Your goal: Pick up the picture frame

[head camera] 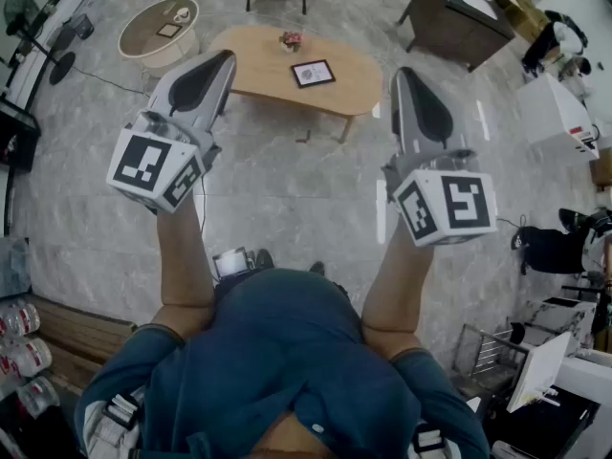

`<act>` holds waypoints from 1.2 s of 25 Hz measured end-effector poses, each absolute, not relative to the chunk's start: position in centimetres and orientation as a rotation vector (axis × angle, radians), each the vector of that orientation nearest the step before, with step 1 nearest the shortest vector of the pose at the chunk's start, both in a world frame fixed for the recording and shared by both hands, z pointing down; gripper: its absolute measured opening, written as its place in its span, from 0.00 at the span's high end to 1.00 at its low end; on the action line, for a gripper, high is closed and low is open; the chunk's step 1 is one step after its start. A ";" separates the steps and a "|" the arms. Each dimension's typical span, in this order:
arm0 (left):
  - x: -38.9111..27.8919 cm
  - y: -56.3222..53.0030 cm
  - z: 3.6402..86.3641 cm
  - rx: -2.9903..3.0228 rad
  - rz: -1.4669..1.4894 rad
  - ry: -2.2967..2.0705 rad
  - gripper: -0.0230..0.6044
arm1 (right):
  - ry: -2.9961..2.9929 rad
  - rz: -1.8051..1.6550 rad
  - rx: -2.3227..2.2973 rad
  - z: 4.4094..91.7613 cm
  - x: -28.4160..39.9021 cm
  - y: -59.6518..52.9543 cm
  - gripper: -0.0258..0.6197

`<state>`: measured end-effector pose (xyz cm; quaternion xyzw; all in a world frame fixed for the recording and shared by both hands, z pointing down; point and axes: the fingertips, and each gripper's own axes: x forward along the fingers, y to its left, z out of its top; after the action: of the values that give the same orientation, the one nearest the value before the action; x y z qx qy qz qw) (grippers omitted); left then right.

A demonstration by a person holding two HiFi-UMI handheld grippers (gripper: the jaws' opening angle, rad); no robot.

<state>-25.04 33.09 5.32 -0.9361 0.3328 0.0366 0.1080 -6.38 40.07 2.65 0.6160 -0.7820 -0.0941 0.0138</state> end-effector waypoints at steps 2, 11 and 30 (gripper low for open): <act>-25.3 33.1 5.6 -2.756 0.103 0.979 0.96 | -2.431 -0.287 1.907 2.9 -6.8 40.1 0.95; -27.2 31.1 6.3 -2.765 0.097 0.970 0.96 | -2.409 -0.272 1.935 3.7 -8.5 38.6 0.95; -24.9 25.1 8.2 -2.736 0.018 1.084 0.96 | -2.509 -0.161 1.948 5.3 -4.1 31.2 0.94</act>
<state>-24.91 25.08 8.16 -0.9251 0.3666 0.0061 0.0989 -4.14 31.22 5.31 0.6124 -0.7887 -0.0505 -0.0192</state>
